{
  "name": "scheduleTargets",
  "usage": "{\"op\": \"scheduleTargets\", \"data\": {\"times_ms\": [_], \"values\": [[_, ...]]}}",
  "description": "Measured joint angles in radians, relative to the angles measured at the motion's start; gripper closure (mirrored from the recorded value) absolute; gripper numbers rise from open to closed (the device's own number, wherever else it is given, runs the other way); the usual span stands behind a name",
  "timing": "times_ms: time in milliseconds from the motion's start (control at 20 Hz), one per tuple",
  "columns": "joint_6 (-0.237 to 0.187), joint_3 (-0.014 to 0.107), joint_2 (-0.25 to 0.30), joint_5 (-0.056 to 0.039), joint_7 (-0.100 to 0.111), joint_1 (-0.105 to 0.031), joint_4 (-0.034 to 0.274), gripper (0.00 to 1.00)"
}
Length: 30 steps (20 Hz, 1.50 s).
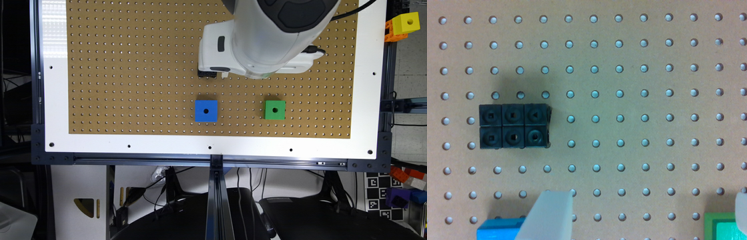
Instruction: Pick up green block.
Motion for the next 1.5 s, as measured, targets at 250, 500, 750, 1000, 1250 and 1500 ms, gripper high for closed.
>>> {"op": "scheduleTargets", "data": {"times_ms": [250, 500, 750, 1000, 1250, 1500], "values": [[0.0, 0.001, 0.0, 0.0, 0.0, 0.0, -0.003, 0.0], [0.0, 0.052, 0.02, 0.0002, 0.041, 0.007, 0.038, 0.0], [0.0, 0.102, 0.14, -0.0028, 0.085, 0.007, 0.175, 0.0], [0.0, 0.111, 0.21, -0.0031, 0.087, 0.007, 0.25, 0.0], [0.0, 0.138, 0.219, -0.0061, 0.116, 0.009, 0.275, 0.0], [-0.002, 0.149, 0.261, -0.0103, 0.134, 0.017, 0.327, 0.0]]}}
